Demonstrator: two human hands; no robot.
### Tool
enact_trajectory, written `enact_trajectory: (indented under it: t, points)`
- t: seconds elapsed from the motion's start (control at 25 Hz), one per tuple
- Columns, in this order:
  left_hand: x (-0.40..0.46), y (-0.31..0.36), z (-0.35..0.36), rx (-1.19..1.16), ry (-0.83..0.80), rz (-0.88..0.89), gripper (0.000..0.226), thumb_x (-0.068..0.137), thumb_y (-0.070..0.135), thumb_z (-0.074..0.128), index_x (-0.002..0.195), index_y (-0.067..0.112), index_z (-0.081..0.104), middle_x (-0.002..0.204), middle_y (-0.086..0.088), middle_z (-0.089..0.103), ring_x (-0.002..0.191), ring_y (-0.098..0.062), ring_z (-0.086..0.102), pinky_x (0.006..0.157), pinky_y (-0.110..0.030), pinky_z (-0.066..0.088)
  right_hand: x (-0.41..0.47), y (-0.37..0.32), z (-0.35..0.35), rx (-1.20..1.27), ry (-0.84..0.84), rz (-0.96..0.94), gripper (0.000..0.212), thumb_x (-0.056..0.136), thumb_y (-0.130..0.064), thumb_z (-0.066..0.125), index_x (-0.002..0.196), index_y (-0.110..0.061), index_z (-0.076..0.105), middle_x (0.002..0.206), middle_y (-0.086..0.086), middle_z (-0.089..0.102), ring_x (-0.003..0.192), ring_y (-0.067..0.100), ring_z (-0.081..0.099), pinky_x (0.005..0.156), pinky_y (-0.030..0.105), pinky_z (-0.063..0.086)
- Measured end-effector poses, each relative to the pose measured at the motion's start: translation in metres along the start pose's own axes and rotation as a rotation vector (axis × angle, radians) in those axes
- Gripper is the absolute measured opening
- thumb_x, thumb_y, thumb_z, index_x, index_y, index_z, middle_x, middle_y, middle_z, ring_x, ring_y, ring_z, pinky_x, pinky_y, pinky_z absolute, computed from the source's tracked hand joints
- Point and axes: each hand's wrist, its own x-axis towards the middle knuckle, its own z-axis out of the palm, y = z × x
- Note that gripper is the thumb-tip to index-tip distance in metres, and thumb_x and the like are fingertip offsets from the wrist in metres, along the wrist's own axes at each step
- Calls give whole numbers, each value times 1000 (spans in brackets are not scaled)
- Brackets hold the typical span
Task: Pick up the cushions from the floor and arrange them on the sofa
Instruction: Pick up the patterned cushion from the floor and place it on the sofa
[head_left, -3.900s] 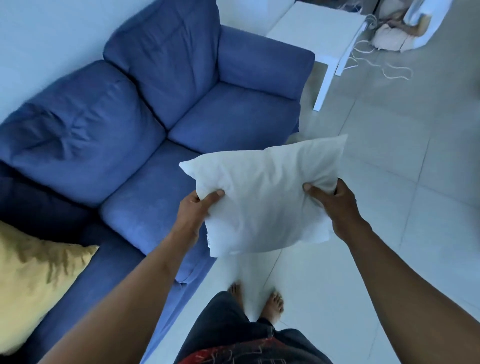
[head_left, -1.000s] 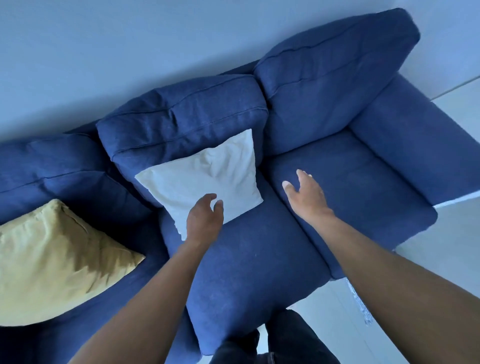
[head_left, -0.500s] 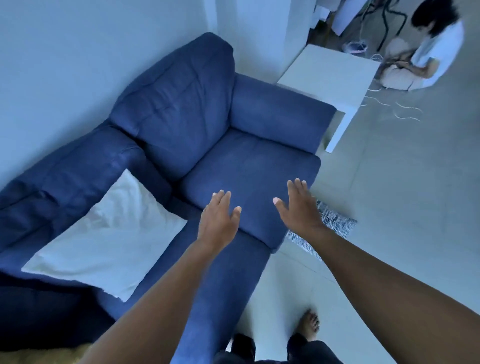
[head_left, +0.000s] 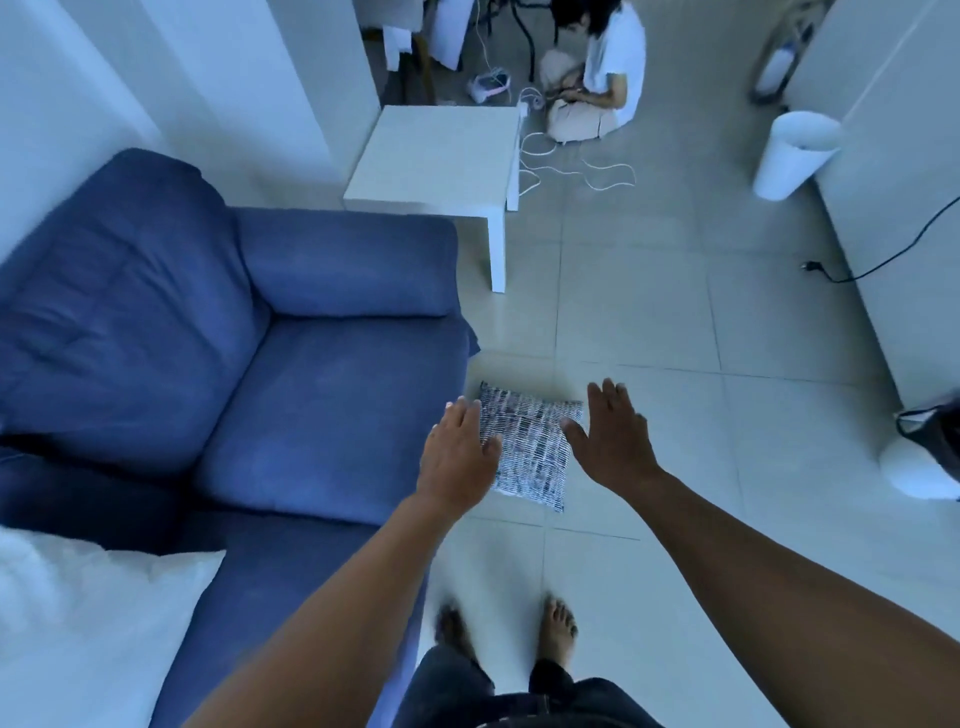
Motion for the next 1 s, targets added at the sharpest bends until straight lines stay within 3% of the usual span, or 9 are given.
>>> enact_trajectory:
  t: [0.32, 0.68, 0.84, 1.0]
  points:
    - [75, 20, 6, 8, -141, -5, 71, 110, 39, 45, 169, 8, 19, 179, -14, 14, 166, -29, 15, 129, -44, 23, 46, 31, -1, 150, -47, 133, 79, 107, -51, 45, 165, -6, 17, 176, 18, 8, 163, 33, 5, 126, 55, 19]
    - [220, -22, 20, 39, -274, -32, 70, 111, 43, 41, 169, 10, 20, 179, -13, 17, 164, -29, 20, 127, -48, 29, 165, 19, 36, 141, -135, 242, 76, 108, -47, 44, 165, -4, 16, 175, 18, 9, 163, 32, 6, 127, 49, 17]
    - [287, -53, 64, 28, -352, -94, 68, 112, 43, 39, 169, 8, 23, 178, -13, 21, 164, -27, 21, 128, -45, 27, 234, 32, 89, 190, -202, 289, 75, 109, -46, 43, 166, -5, 16, 176, 16, 11, 163, 31, 7, 129, 46, 15]
    - [363, -101, 153, -30, -375, -218, 65, 112, 42, 40, 167, 10, 28, 175, -10, 29, 162, -28, 28, 128, -45, 29, 308, 73, 191, 218, -270, 340, 73, 109, -43, 44, 165, -3, 19, 174, 18, 17, 162, 32, 14, 128, 43, 17]
